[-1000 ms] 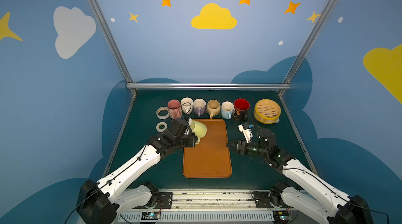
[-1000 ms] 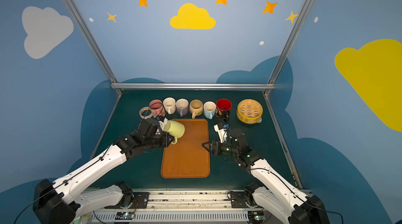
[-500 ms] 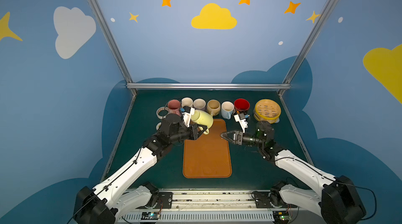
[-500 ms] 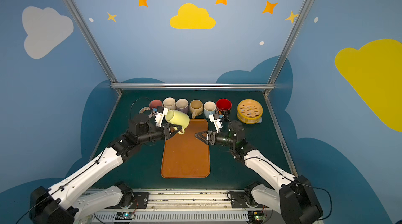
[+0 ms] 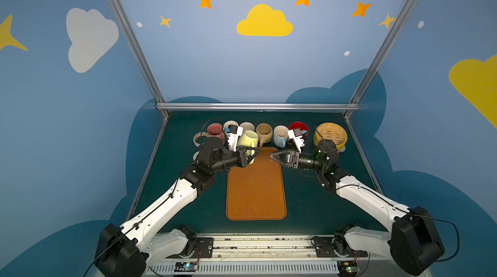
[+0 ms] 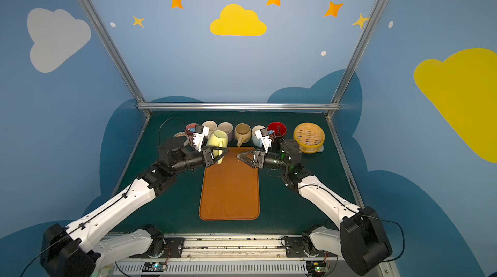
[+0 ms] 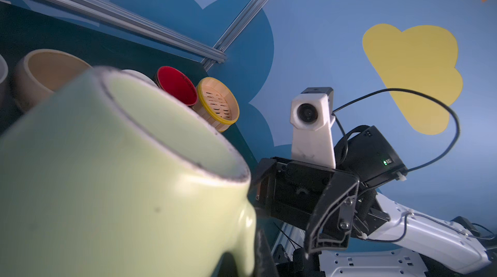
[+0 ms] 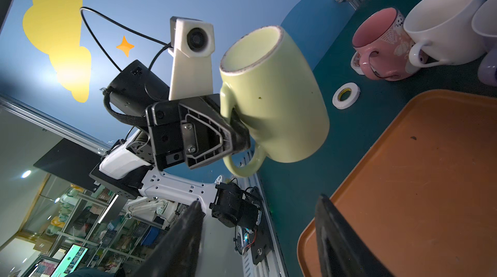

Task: Turn the mug right side up
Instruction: Place the mug on the tray.

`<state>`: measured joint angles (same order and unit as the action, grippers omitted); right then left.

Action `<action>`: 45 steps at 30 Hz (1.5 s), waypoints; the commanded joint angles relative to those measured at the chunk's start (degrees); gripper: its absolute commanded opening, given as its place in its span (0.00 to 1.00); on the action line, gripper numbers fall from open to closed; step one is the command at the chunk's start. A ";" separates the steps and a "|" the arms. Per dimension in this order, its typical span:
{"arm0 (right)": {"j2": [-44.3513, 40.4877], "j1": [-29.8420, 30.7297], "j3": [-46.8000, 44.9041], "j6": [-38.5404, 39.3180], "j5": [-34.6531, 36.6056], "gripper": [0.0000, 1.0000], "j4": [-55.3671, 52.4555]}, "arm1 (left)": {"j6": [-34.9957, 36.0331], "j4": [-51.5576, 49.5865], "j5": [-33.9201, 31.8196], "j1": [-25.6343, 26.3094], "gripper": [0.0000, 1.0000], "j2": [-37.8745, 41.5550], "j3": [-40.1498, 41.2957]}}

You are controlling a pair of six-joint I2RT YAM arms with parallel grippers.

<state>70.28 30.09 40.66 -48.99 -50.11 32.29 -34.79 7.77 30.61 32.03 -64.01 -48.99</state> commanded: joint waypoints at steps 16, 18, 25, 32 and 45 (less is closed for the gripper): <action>-11.97 1.20 -9.96 12.19 15.04 0.54 -13.18 | 2.71 -19.80 -8.35 -0.21 0.04 -10.88 -14.63; -14.71 1.31 -11.02 13.96 17.00 0.54 -15.54 | 2.88 -19.68 -7.39 0.60 0.04 -12.55 -12.44; -22.29 1.09 -13.94 16.69 21.43 0.54 -19.71 | 9.62 -4.55 -10.08 5.73 0.04 -19.32 -3.89; -29.83 0.00 -14.69 18.14 22.25 0.54 -23.74 | 9.84 26.50 -6.79 9.14 0.04 -26.08 7.71; -30.86 -1.60 -16.22 17.35 20.64 0.54 -23.22 | 13.21 65.21 -5.49 14.18 0.04 -36.35 18.73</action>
<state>39.31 28.86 24.23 -31.90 -28.75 8.36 -24.08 56.77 24.40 46.00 -98.87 -31.20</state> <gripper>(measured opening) 0.543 0.079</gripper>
